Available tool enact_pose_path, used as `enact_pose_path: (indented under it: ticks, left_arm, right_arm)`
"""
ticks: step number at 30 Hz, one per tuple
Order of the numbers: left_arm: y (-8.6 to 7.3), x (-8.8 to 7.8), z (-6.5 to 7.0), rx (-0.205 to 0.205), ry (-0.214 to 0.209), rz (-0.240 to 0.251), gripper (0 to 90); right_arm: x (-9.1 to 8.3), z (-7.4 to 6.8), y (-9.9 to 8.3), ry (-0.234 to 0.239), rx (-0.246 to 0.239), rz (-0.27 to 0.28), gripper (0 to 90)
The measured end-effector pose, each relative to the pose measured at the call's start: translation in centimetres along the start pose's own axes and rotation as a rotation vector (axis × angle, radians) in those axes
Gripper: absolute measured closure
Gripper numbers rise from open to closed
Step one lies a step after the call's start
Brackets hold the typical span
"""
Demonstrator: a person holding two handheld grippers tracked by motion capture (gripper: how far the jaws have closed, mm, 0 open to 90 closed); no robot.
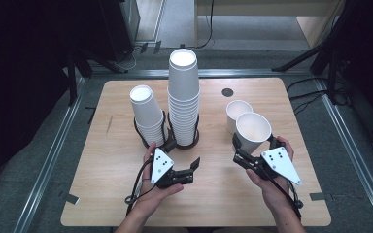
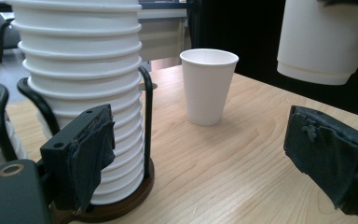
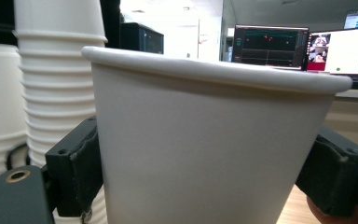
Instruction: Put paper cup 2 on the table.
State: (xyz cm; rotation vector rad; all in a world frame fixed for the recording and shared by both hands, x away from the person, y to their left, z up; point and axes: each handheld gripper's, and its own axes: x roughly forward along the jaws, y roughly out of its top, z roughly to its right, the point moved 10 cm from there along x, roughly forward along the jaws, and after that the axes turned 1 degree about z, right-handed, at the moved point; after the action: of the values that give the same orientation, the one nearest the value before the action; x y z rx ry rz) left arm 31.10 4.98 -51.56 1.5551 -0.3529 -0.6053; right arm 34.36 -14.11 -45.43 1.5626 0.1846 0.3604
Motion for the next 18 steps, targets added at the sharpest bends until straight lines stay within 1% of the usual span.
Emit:
enact_pose_path:
  ticks: [2, 3, 5, 8, 10, 13, 15, 16, 18]
  left_arm:
    - [-0.2, -0.4, -0.4, 0.016, 0.010, -0.010, 8.4]
    - [-0.4, -0.6, -0.6, 0.012, 0.010, -0.026, 7.2]
    - [-1.0, -1.1, -1.5, -0.005, 0.013, -0.064, 4.2]
    - [-1.7, -2.1, -3.0, -0.039, 0.032, -0.093, 2.9]
    - [-2.1, -2.7, -3.8, -0.060, 0.041, -0.103, 2.8]
    - [-2.6, -3.6, -4.9, -0.068, 0.051, -0.114, 1.5]
    - [-3.2, -4.3, -5.7, -0.079, 0.074, -0.115, 1.5]
    - [-3.5, -4.7, -6.2, -0.073, 0.090, -0.118, 1.5]
    - [-4.3, -5.3, -7.0, -0.078, 0.119, -0.125, 1.5]
  right_arm:
    - [-0.1, 0.4, -0.5, 0.014, -0.009, -0.006, 13.7]
    - [-0.2, 0.7, -0.8, 0.015, -0.013, -0.008, 13.7]
    - [-0.3, 1.0, -1.2, 0.023, -0.011, -0.009, 13.8]
    - [-0.2, 1.3, -2.0, 0.023, -0.028, -0.022, 13.8]
    - [-0.1, 1.5, -2.6, 0.027, -0.035, -0.045, 13.9]
    - [0.0, 1.5, -3.6, 0.043, -0.052, -0.080, 13.9]
    - [0.2, 1.6, -4.1, 0.050, -0.052, -0.087, 13.9]
    - [0.3, 1.7, -4.5, 0.050, -0.051, -0.098, 13.9]
    - [0.4, 1.8, -5.2, 0.048, -0.048, -0.116, 13.9]
